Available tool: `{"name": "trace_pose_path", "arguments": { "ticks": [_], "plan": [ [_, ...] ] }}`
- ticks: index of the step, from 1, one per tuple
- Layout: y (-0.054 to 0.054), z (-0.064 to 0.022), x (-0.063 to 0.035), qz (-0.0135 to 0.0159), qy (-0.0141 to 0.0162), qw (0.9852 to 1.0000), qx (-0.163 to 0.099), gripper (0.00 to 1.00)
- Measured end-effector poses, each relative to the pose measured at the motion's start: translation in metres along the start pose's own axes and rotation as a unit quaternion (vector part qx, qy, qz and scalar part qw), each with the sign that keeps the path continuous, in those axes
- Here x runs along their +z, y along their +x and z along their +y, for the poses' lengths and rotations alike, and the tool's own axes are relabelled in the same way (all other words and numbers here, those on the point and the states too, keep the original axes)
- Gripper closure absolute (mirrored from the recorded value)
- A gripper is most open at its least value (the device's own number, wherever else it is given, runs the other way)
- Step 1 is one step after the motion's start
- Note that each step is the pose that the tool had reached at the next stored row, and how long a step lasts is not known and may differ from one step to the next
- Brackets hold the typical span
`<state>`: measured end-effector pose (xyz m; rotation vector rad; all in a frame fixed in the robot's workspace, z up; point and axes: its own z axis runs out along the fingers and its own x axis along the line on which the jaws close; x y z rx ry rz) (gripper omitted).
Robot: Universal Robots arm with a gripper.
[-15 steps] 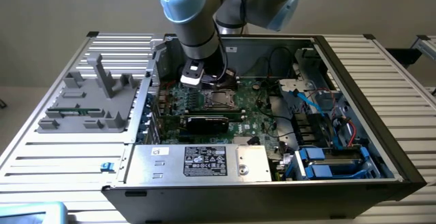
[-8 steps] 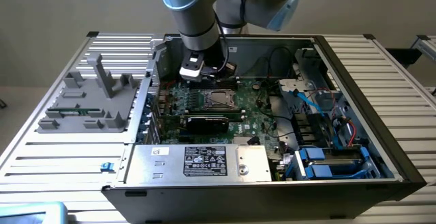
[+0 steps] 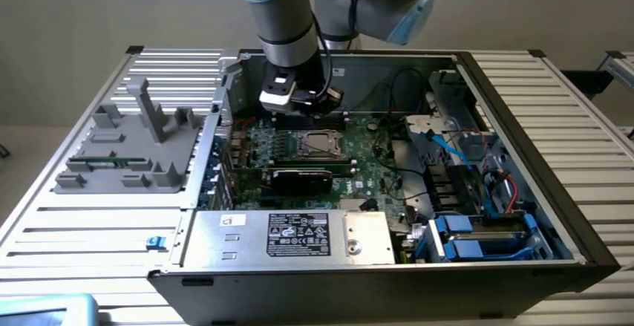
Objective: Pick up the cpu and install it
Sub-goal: 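Install the first cpu locking lever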
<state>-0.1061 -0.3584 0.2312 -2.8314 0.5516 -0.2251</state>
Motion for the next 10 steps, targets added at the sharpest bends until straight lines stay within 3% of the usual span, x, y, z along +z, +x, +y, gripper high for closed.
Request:
{"name": "trace_pose_path", "arguments": {
  "ticks": [3, 4, 6, 7, 10],
  "plan": [
    [-0.001, 0.0002, -0.0002, -0.011, -0.0207, 0.9997, -0.003, 0.89],
    [-0.0013, 0.0002, -0.0002, -0.0119, -0.0288, 0.9995, -0.006, 0.89],
    [-0.0024, 0.0001, -0.0003, -0.0074, -0.0447, 0.9989, -0.015, 0.89],
    [-0.0032, 0.0, -0.0004, -0.0057, -0.0512, 0.9985, -0.02, 0.89],
    [-0.0049, -0.0002, -0.0005, -0.0037, -0.0619, 0.9975, -0.033, 0.89]
  ]
}}
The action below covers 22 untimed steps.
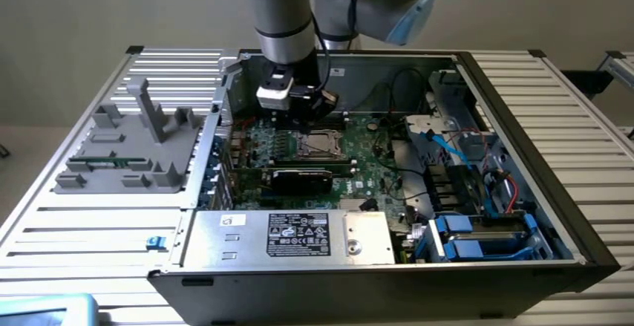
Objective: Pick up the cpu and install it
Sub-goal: 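Install the first cpu locking lever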
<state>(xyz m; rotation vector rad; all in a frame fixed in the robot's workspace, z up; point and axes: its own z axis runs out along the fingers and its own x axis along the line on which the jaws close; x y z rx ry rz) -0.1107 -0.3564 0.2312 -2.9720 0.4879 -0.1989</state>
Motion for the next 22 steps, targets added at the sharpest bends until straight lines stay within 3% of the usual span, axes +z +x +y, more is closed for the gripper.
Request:
{"name": "trace_pose_path", "arguments": {
  "ticks": [8, 11, 14, 22],
  "plan": [
    [-0.002, -0.0002, -0.0003, 0.0034, -0.0202, 0.9992, -0.034, 0.89],
    [-0.002, -0.0005, -0.0023, 0.0011, -0.0217, 0.9991, -0.036, 0.89],
    [-0.002, -0.0005, -0.0028, 0.001, -0.0218, 0.9991, -0.036, 0.89],
    [0.0, -0.0036, -0.0248, -0.0062, -0.0237, 0.999, -0.038, 0.89]
  ]
}}
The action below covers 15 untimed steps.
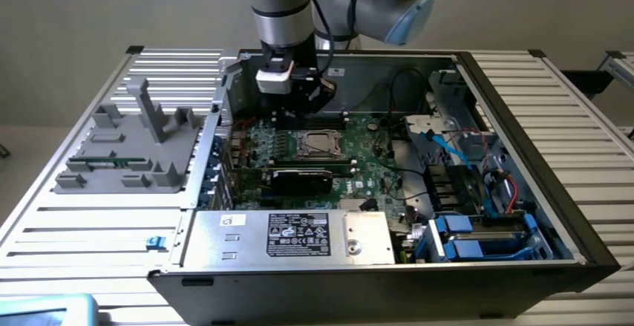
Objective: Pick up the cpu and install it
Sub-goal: 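Install the first cpu locking lever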
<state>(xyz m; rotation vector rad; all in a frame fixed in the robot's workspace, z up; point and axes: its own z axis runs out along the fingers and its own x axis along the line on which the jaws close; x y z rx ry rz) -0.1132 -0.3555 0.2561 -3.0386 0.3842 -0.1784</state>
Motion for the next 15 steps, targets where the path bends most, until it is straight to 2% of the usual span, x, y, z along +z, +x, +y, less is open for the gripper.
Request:
{"name": "trace_pose_path", "arguments": {
  "ticks": [7, 10, 12, 15],
  "plan": [
    [0.002, -0.0017, -0.0193, -0.0052, -0.0003, 1.0, -0.008, 0.89],
    [0.002, -0.002, -0.0216, -0.0089, -0.0015, 0.9998, -0.017, 0.89],
    [0.001, -0.0022, -0.0217, -0.0095, -0.005, 0.9996, -0.026, 0.89],
    [0.001, -0.0024, -0.0221, -0.0128, -0.0051, 0.9991, -0.041, 0.89]
  ]
}}
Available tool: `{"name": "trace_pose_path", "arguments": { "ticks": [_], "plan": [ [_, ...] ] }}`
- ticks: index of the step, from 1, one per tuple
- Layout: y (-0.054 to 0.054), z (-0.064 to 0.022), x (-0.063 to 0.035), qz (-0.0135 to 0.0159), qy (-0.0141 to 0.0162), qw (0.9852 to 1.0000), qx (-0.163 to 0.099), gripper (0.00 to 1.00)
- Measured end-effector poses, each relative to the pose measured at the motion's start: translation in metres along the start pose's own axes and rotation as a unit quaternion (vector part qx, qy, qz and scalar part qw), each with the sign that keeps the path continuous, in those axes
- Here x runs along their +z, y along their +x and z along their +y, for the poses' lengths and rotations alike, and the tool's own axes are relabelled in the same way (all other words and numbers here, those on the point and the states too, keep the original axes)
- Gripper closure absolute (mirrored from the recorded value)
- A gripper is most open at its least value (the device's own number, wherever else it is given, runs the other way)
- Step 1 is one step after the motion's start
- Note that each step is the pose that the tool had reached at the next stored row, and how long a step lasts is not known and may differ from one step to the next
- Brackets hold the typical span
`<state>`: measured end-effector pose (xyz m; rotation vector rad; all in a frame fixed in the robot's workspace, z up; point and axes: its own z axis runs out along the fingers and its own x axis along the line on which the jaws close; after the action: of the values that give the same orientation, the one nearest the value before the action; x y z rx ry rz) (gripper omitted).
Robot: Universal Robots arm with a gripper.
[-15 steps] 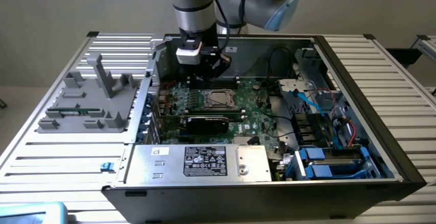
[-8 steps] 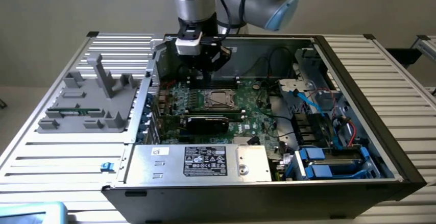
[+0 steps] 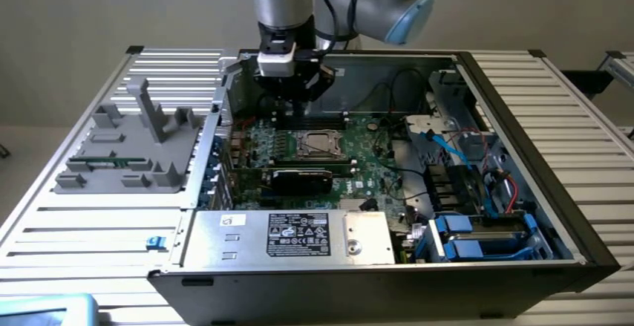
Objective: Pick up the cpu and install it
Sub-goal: 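Install the first cpu locking lever, then install the second cpu locking lever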
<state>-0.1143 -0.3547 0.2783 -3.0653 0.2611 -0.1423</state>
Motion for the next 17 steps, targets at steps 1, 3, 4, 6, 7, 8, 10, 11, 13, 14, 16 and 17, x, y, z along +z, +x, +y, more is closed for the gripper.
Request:
{"name": "trace_pose_path", "arguments": {
  "ticks": [1, 3, 4, 6, 7, 8, 10, 11, 13, 14, 16, 17],
  "plan": [
    [0.0, 0.0, -0.0004, -0.001, 0.0, 1.0, -0.004, 0.89],
    [-0.0002, 0.0, -0.0006, -0.0022, -0.0004, 0.9999, -0.011, 0.89],
    [-0.0001, -0.0001, -0.001, -0.0033, -0.0004, 0.9999, -0.014, 0.89],
    [-0.0001, -0.0002, -0.0027, -0.006, -0.0006, 0.9998, -0.018, 0.89],
    [0.0001, -0.0003, -0.0044, -0.0074, -0.0008, 0.9998, -0.018, 0.89],
    [0.0003, -0.0004, -0.0064, -0.0091, -0.001, 0.9998, -0.018, 0.89],
    [0.0006, -0.0007, -0.0103, -0.0104, -0.0012, 0.9998, -0.018, 0.89],
    [0.0006, -0.0007, -0.0102, -0.0103, -0.0011, 0.9998, -0.018, 0.89],
    [0.0006, -0.0007, -0.0103, -0.0104, -0.0012, 0.9998, -0.018, 0.89],
    [0.0006, -0.0007, -0.0103, -0.0103, -0.0012, 0.9998, -0.018, 0.89],
    [0.0006, -0.0007, -0.0103, -0.0103, -0.0012, 0.9998, -0.018, 0.89],
    [0.0006, -0.0007, -0.0103, -0.0103, -0.0013, 0.9998, -0.018, 0.89]
  ]
}}
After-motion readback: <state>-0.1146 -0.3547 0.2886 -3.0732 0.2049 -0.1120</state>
